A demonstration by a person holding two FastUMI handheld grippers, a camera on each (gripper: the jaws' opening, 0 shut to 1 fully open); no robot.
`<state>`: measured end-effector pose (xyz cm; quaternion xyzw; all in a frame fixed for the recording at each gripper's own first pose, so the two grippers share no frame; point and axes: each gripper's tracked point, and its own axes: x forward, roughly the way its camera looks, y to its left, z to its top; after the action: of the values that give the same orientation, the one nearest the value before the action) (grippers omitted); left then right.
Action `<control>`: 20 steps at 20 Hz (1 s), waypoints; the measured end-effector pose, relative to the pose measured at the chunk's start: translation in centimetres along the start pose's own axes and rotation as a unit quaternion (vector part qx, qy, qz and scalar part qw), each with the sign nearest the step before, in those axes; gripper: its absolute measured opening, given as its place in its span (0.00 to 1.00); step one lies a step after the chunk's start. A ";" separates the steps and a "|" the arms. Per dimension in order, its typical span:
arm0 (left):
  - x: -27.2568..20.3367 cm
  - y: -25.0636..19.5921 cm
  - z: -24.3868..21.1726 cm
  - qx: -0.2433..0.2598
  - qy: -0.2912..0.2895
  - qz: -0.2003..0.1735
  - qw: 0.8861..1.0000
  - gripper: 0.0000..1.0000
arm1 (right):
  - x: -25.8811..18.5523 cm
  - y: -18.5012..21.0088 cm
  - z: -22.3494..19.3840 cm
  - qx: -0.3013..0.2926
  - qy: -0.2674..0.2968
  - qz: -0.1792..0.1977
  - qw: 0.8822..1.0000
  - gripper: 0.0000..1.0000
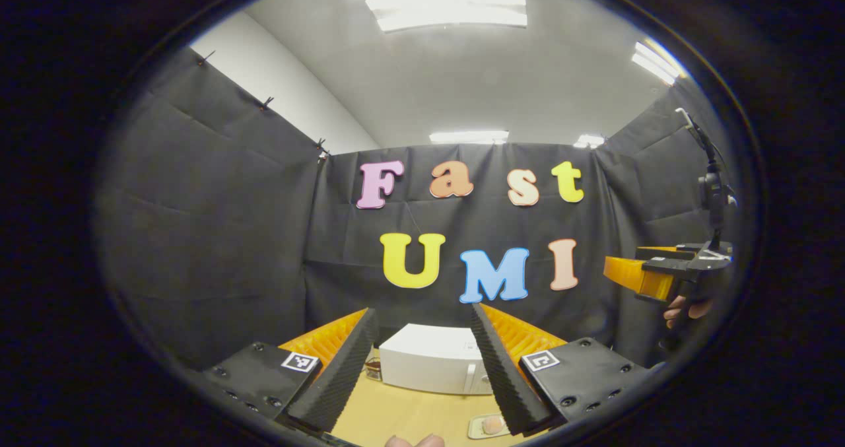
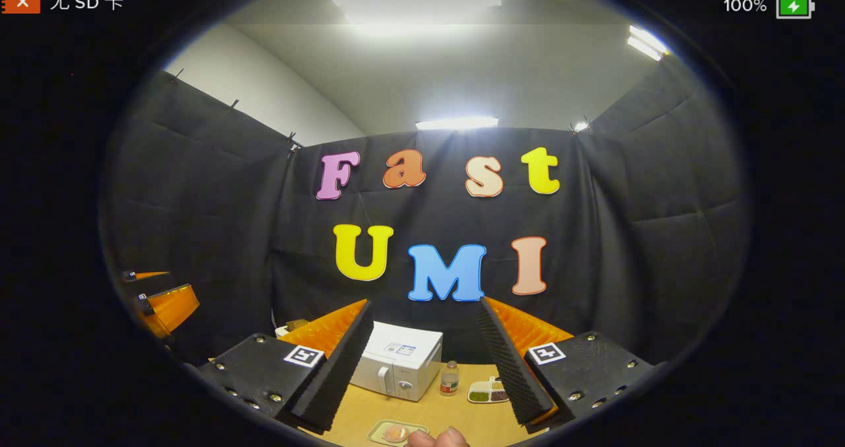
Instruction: Open the microwave oven with the left hand, put the food in, and close the microwave oven.
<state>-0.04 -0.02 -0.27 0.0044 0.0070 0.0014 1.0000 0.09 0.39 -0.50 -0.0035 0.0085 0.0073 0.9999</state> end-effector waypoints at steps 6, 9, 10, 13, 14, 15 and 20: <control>-0.1 0.0 0.1 -0.003 0.000 0.006 1.000 0.94 | 0.1 0.3 0.2 -0.003 -0.005 0.002 1.000 0.96; -0.1 0.0 0.2 -0.001 -0.001 0.008 1.000 0.94 | 0.3 0.2 0.2 -0.003 -0.006 0.002 1.000 0.96; -0.1 -0.1 0.2 -0.001 -0.001 0.007 1.000 0.93 | 0.3 0.1 0.2 -0.003 -0.006 0.002 1.000 0.96; -0.1 -0.1 0.0 0.000 0.002 0.005 1.000 0.93 | 0.3 -0.2 -0.1 -0.002 -0.004 0.000 1.000 0.96; -0.1 -0.2 -0.1 0.000 0.002 0.004 1.000 0.93 | 0.4 -0.4 -0.1 -0.002 -0.004 -0.001 1.000 0.96; 0.0 -0.3 -0.4 0.000 0.005 0.003 1.000 0.94 | 0.3 -0.6 -0.3 -0.002 -0.003 -0.002 1.000 0.96; 0.9 -1.8 -2.4 0.003 0.017 0.003 1.000 0.94 | 0.1 -2.7 -0.7 -0.009 -0.005 0.001 1.000 0.96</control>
<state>0.86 -1.83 -2.68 0.0078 0.0241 0.0044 0.9997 0.25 -2.30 -1.16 -0.0120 0.0039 0.0088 0.9999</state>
